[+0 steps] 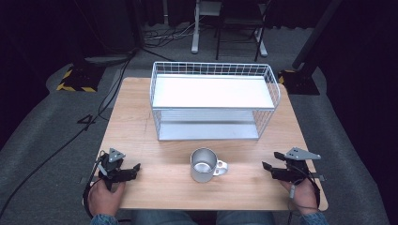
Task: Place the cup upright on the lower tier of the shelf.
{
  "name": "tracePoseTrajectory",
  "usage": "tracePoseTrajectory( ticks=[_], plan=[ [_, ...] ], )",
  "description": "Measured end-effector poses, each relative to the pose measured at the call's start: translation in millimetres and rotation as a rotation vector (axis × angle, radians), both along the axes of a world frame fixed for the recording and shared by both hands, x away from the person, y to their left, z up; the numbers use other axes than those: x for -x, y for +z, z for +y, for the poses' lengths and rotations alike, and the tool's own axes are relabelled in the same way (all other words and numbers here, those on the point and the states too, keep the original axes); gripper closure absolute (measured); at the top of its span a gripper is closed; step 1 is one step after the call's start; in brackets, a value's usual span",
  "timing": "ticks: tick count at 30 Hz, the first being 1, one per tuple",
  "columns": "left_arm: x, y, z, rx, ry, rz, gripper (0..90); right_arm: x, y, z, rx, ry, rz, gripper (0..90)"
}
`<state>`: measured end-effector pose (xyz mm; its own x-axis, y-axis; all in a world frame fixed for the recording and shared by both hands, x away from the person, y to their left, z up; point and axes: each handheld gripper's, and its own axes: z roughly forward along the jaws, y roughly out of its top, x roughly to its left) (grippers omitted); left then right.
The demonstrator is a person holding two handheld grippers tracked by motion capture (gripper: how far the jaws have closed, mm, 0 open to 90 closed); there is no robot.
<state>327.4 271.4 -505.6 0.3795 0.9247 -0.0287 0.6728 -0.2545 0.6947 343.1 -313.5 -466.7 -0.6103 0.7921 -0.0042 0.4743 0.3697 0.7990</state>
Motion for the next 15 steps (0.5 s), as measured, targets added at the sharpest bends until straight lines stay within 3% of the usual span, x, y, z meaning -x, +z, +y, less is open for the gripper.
tracePoseTrajectory(
  ticks=[9, 15],
  plan=[
    [-0.1, -0.1, 0.0, 0.0, 0.0, -0.001, 15.5, 7.1, 16.4, 22.3, -0.047, 0.082, -0.01, 31.1],
    [0.0, 0.0, 0.0, 0.001, 0.0, 0.0, 15.5, 10.8, 25.3, 46.2, -0.072, 0.176, -0.006, 31.0]
  ],
)
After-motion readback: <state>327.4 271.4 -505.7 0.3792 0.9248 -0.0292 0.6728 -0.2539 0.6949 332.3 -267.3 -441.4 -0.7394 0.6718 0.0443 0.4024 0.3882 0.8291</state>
